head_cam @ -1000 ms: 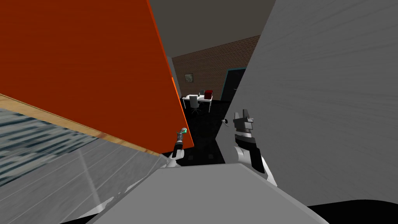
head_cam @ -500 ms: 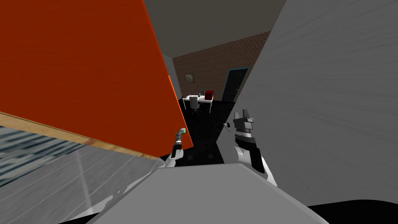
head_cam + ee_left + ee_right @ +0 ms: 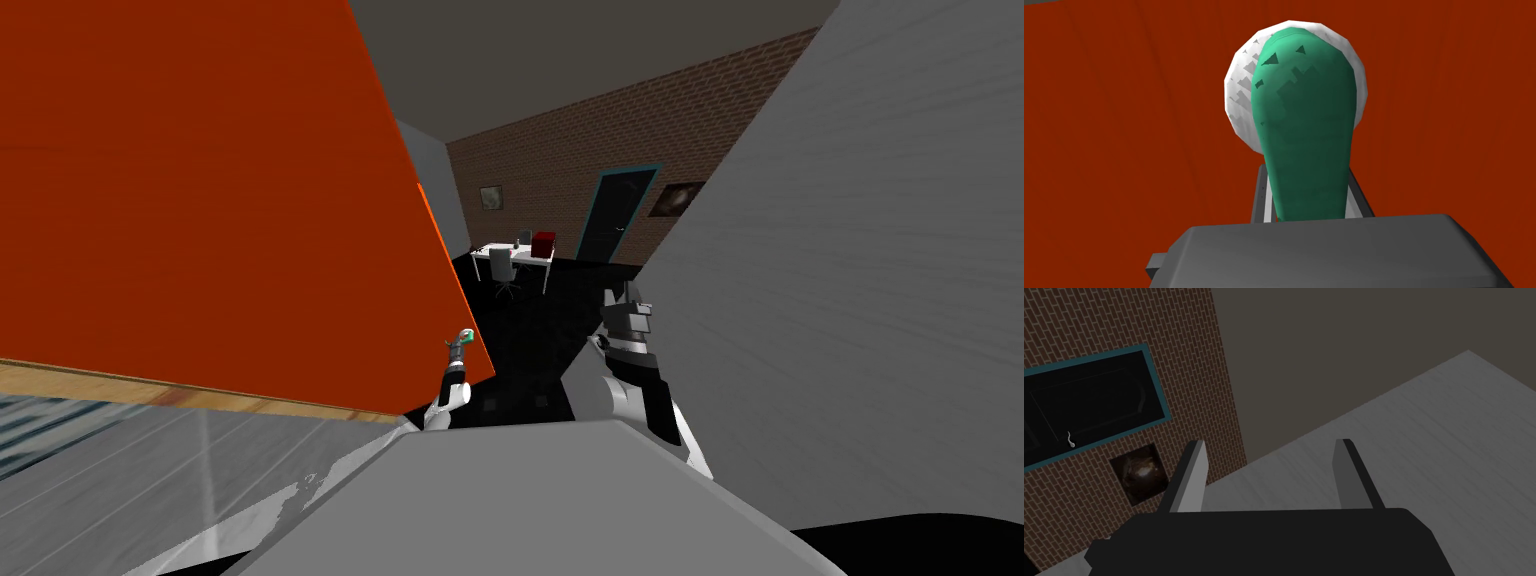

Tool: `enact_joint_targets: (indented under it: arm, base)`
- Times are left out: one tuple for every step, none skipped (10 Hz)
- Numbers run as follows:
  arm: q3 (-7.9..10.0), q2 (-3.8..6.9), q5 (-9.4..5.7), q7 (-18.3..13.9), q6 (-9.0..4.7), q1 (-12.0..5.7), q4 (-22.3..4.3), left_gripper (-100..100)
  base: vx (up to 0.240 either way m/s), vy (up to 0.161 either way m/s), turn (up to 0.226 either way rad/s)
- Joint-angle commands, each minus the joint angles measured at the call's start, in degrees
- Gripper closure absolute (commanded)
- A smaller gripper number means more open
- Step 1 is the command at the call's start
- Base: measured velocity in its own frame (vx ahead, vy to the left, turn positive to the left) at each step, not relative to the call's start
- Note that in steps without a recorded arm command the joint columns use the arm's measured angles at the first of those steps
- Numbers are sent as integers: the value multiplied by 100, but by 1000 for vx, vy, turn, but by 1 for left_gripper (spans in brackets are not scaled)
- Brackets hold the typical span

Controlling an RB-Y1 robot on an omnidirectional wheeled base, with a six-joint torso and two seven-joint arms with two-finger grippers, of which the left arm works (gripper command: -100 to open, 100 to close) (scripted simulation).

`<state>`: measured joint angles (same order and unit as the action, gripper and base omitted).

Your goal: Push the door open

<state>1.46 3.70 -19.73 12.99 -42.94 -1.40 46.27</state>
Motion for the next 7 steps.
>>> enact_joint_targets:
  arm:
    - [107,133,-44,-23,-159,-105,-147,100]
    - [201,123,-91,48,-177,-109,-148,100]
    - [266,109,-124,96,-190,-112,-149,100]
    - [331,94,-156,145,-203,-114,-149,100]
    - [396,70,-189,194,-216,-117,-150,100]
    - [461,46,-221,243,-228,-120,-150,100]
    - [461,46,-221,243,-228,-120,-150,100]
  base:
    - [181,14,30]
    - [168,25,40]
    - [217,-15,95]
    - [190,-34,114]
    - [169,-29,31]
    - [189,-1,67]
    - [129,-9,77]
